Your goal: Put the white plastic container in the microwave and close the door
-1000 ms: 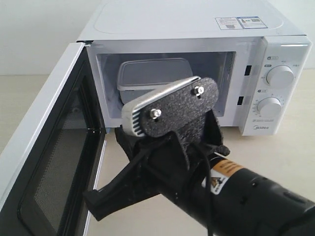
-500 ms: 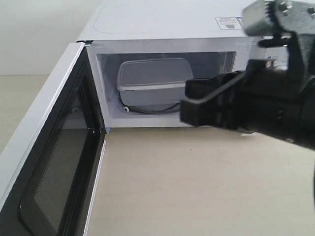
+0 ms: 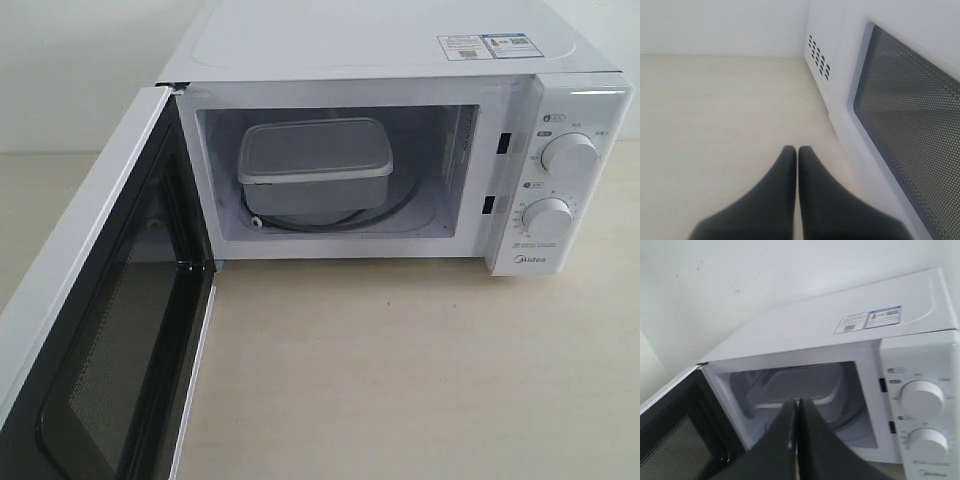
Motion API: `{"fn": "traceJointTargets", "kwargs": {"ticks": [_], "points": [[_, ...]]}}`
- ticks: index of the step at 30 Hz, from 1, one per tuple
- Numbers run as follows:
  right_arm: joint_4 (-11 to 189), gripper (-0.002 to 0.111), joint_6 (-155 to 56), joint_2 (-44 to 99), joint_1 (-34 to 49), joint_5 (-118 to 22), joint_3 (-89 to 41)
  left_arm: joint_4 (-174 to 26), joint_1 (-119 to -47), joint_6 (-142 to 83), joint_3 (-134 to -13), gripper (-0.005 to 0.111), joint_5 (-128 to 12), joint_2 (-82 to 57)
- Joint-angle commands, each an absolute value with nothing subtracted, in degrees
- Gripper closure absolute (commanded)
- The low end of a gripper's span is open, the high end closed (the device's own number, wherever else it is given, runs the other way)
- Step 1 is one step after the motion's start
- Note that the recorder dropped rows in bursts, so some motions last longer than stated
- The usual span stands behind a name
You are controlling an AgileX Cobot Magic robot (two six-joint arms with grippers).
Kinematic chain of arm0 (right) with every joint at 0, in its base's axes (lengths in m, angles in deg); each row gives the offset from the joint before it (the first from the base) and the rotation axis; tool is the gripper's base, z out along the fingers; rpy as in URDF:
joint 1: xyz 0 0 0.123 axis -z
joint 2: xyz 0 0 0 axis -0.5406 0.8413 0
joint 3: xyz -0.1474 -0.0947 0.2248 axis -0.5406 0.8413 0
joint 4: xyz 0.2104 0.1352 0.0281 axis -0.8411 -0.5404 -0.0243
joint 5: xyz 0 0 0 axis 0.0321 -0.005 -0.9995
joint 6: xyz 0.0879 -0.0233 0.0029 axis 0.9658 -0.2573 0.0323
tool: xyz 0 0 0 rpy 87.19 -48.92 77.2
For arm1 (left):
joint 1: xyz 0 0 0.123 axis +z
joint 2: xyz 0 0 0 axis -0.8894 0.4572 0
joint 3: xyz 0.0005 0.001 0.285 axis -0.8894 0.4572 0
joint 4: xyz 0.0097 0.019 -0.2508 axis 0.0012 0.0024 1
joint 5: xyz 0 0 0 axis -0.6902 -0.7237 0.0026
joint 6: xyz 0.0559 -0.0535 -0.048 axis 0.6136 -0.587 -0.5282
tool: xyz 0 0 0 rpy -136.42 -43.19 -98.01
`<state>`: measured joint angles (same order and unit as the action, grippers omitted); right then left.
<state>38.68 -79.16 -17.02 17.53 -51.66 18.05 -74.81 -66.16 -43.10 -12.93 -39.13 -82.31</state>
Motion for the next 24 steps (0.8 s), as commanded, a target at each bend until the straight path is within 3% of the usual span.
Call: {"fn": "traceJointTargets", "kwargs": {"ticks": [1, 13, 24], "points": [[38.9, 0.108, -79.2, -27.4, 23.4, -51.9, 23.3, -74.8, -66.5, -42.9, -12.7, 0.103, -40.1, -82.4], [39.5, 0.108, -79.2, -44.3, 28.6, -49.6, 32.8, -74.8, -66.5, -42.9, -12.7, 0.103, -40.1, -82.4], [39.5, 0.108, -79.2, -44.3, 28.7, -49.6, 36.0, -74.8, -66.5, -42.9, -12.7, 0.103, -40.1, -82.4]]}}
